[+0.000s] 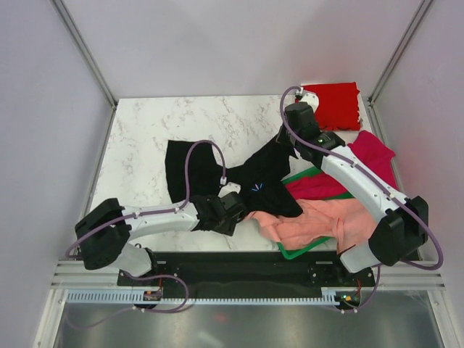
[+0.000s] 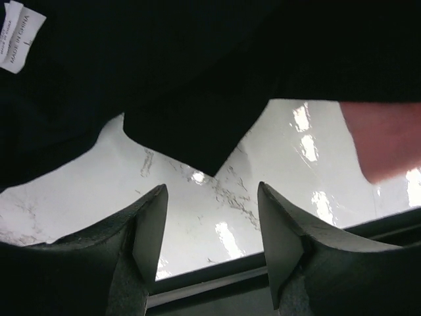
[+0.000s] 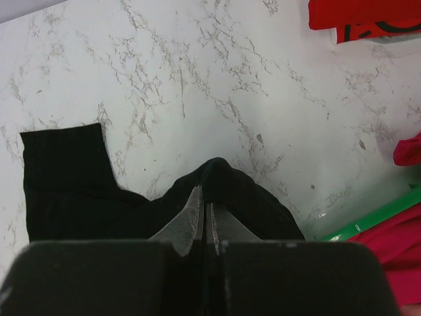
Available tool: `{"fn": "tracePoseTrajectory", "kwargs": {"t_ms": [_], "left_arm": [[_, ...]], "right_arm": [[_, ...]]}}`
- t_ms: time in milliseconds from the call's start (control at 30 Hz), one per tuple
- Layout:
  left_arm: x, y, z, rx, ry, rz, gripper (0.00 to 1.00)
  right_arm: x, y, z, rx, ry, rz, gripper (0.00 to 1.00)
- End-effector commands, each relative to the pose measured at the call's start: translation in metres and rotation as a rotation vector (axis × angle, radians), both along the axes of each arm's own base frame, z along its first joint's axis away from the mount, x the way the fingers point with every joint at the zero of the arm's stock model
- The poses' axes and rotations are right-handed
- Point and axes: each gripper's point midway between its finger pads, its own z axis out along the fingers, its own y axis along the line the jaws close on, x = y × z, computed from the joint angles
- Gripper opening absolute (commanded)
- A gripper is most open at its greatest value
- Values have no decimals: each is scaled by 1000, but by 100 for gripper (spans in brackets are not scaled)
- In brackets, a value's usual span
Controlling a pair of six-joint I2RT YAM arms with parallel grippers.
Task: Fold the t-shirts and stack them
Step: Flatten the tshirt out
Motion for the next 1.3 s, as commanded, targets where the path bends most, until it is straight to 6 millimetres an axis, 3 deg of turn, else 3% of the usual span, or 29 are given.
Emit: {"fn": "tracePoseTrajectory", "kwargs": {"t_ms": [0, 233, 300, 367, 400, 433, 500, 600, 633, 667, 733, 767, 800, 833, 867, 900, 933, 967, 1000, 1033, 1167, 1267], "left_arm": [[20, -14, 3, -21, -26, -27, 64], [27, -10, -19, 26, 45, -4, 60], [28, -9, -23, 35, 59, -2, 53], [30, -9, -25, 32, 68, -3, 39], [31, -9, -26, 30, 76, 2, 16], [31, -7, -24, 34, 79, 5, 3], [37, -3, -13, 46, 51, 40, 2], [43, 11, 39, 49, -16, 107, 2], [50, 7, 68, 8, -61, 132, 2], [47, 25, 100, 7, -111, 153, 2], [51, 36, 146, -35, -186, 183, 2], [52, 51, 190, -61, -253, 206, 2], [53, 58, 214, -84, -292, 218, 2], [56, 63, 257, -142, -359, 221, 2], [59, 76, 282, -149, -413, 247, 2], [54, 90, 298, -126, -429, 247, 2], [54, 99, 345, -197, -509, 257, 2], [54, 110, 367, -204, -557, 280, 2], [51, 118, 377, -177, -565, 274, 2], [46, 130, 418, -253, -642, 278, 2], [32, 161, 478, -359, -792, 279, 2], [15, 183, 506, -455, -900, 255, 2]], "right_arm": [[0, -6, 16, 36, -61, -4, 0], [-2, -10, 8, 58, -50, -5, 0], [-2, -14, 4, 55, -43, -10, 0], [-2, -15, 1, 57, -38, -9, 0], [-2, -16, 0, 61, -34, -8, 0], [-1, -17, 1, 63, -37, -9, 0], [-1, -17, 6, 77, -41, -2, 0], [0, -21, 32, 90, -82, 0, 0], [0, -22, 41, 92, -97, 1, 0], [0, -27, 54, 92, -117, -6, 0], [-2, -33, 91, 103, -172, -16, 0], [-3, -39, 106, 102, -198, -25, 0], [-7, -45, 134, 115, -240, -36, 0], [-12, -53, 154, 125, -280, -56, 0], [-15, -62, 171, 131, -312, -77, 0], [-24, -69, 201, 142, -368, -87, 0], [-33, -79, 223, 145, -415, -106, 0], [-40, -86, 239, 149, -448, -119, 0], [-53, -93, 267, 151, -501, -124, 0], [-61, -98, 282, 151, -530, -132, 0], [-102, -119, 335, 170, -650, -154, 0], [-139, -134, 362, 190, -782, -154, 0]]}}
